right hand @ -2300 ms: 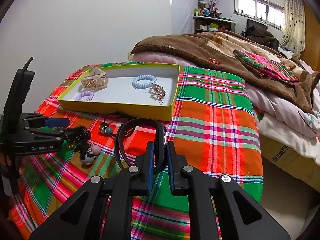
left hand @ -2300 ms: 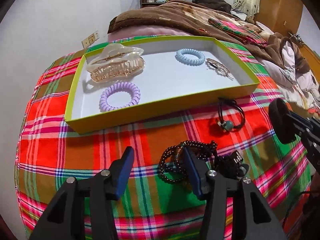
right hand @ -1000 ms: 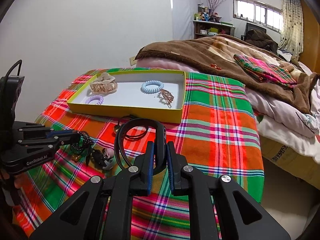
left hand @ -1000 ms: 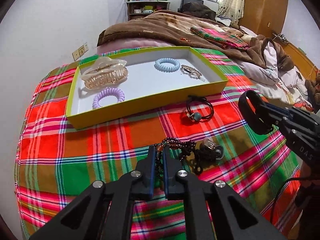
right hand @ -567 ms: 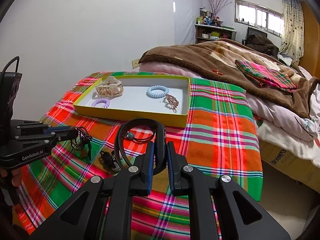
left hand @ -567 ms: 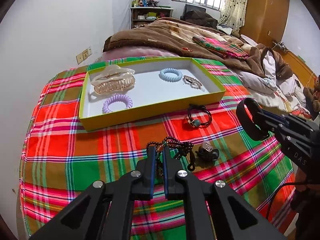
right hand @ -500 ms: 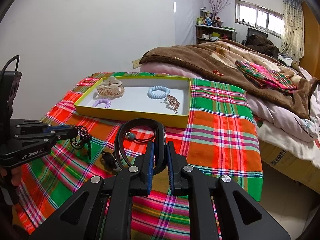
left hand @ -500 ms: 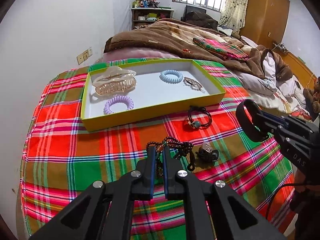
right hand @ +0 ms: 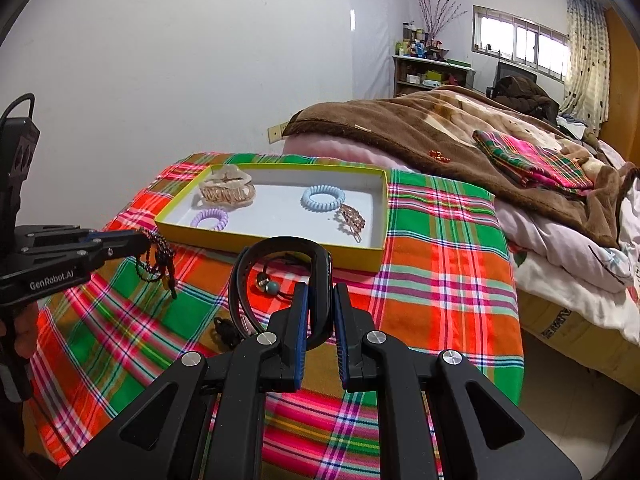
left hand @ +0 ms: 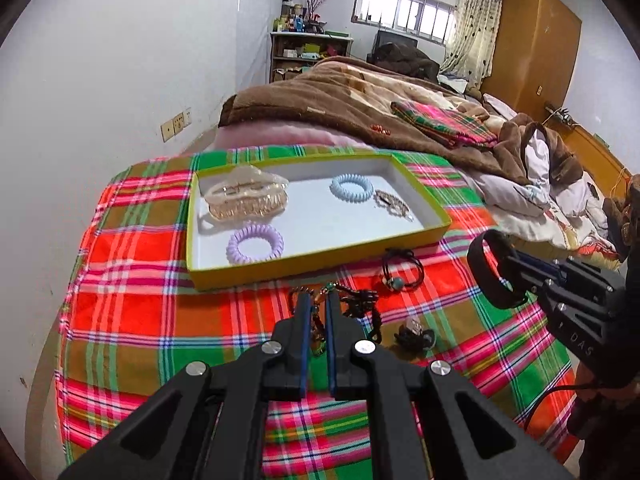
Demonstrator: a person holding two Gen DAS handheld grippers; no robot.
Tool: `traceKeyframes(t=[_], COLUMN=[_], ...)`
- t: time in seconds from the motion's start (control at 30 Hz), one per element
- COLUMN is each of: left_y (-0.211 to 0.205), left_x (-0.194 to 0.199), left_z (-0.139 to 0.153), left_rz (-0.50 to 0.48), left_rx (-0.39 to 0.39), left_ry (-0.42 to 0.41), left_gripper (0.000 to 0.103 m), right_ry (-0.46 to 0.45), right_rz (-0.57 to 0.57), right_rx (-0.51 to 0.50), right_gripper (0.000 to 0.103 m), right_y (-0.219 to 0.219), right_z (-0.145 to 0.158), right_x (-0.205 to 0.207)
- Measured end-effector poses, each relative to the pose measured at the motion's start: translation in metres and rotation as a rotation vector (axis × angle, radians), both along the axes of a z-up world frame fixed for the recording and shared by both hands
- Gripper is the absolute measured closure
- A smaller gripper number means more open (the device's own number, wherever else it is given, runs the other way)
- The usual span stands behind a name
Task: Organize jewelry
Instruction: 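Lift the beaded bracelet with the left gripper while the right gripper carries the headband over the box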
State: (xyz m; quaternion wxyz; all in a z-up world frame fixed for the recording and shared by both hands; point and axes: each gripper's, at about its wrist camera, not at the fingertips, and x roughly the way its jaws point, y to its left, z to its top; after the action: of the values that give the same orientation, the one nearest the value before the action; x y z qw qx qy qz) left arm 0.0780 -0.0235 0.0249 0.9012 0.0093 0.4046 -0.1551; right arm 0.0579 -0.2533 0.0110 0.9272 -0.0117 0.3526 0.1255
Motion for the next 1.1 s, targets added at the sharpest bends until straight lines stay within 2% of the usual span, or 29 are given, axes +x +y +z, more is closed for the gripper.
traceKeyframes(t=[0.53,0.8,1.1], left_y=[0.026,0.026,0.017], left_x=[0.011,0.021,0.050], left_z=[0.014,0.029,0.045], left_rz=[0.038,0.026,-0.003], left_rx=[-0.036,-0.045,-0.077], left_ry=[-0.015,-0.042,-0.056], left_gripper=[0.097,0.097,0.097], right_ry=[-0.009,-0.011,-0.004], right_rz=[0.004,0.012,0.017], right_rx=[0.004,0.008,0.008], right_gripper=[0.090,0.090,0.090], right_y=[0.006,0.009,0.013], right_z=[0.007,0.010,0.011], right_x=[0.009,0.019,0.042])
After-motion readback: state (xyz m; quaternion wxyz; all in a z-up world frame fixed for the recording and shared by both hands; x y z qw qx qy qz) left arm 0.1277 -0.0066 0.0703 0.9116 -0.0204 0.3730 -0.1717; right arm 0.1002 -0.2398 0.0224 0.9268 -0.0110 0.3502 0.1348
